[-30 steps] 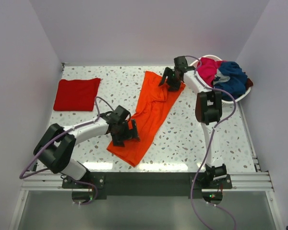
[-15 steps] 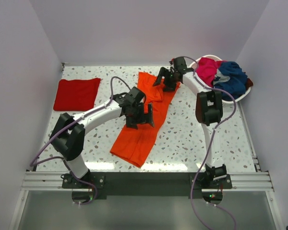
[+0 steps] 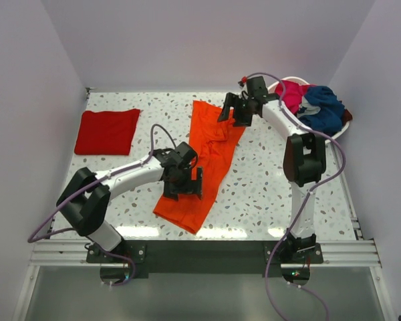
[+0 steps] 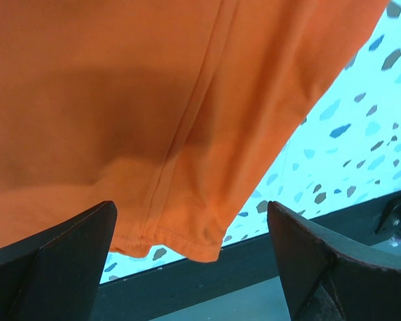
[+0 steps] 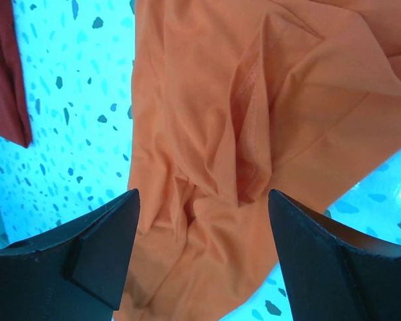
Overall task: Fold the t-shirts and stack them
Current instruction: Fold the tshirt
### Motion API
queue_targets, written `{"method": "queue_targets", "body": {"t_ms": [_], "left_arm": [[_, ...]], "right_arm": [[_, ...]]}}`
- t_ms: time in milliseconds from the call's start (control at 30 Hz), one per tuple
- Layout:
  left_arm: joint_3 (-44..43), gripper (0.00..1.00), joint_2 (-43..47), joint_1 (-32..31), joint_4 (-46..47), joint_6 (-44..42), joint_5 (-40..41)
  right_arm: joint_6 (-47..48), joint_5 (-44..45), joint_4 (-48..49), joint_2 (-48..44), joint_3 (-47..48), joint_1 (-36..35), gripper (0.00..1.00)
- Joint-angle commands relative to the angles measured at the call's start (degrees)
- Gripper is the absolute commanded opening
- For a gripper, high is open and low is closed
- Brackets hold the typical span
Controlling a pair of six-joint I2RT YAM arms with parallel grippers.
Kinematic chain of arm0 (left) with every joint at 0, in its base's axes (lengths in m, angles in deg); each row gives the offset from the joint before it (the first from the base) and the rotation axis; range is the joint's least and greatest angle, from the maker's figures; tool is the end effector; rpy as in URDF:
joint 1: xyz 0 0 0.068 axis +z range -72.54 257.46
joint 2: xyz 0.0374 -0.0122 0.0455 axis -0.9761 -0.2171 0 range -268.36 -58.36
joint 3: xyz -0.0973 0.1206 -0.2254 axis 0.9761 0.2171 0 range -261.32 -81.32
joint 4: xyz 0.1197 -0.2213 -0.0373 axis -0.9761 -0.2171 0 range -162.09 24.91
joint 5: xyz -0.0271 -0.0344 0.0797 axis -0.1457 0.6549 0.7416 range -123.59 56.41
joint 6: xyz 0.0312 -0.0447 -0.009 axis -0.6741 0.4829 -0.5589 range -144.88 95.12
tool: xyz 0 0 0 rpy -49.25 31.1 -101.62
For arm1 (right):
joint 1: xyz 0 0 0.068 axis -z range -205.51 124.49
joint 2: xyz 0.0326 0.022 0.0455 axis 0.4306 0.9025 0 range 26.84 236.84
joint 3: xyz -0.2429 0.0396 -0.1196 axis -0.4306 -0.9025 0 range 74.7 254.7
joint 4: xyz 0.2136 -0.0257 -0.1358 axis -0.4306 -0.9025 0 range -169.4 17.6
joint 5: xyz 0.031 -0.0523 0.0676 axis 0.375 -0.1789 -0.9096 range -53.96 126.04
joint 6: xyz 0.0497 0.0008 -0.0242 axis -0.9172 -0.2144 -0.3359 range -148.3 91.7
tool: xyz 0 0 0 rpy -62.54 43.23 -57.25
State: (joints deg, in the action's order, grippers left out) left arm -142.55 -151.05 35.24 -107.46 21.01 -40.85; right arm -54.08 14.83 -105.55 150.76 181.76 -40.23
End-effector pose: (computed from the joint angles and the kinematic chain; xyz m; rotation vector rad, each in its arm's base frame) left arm 0.2169 -0.2034 0.1984 -0.0689 2.9950 -0.4327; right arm 0.4632 0.1357 0.2383 0.0714 2.5124 0.7564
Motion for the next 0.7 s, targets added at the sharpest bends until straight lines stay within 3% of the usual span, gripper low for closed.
{"method": "queue_targets", "body": {"t_ms": [0,300,667], "left_arm": [[3.6,1.0,3.7,-0.8,4.8,0.8,-1.9],[3.3,1.0,-2.1,-1.1,8.0,-2.9,-10.3],[-2.0,1.0,-9.3,-1.5,7.5,-5.9,-17.4]], "right_arm": [[3.0,3.1,-1.0,-3.0,-2.1,-0.7,0.81],[4.3,4.7,-2.8,2.6,-3.1,-0.9,0.8],[4.6,10.0,-6.2,10.8,5.2,-1.0,0.8]]}}
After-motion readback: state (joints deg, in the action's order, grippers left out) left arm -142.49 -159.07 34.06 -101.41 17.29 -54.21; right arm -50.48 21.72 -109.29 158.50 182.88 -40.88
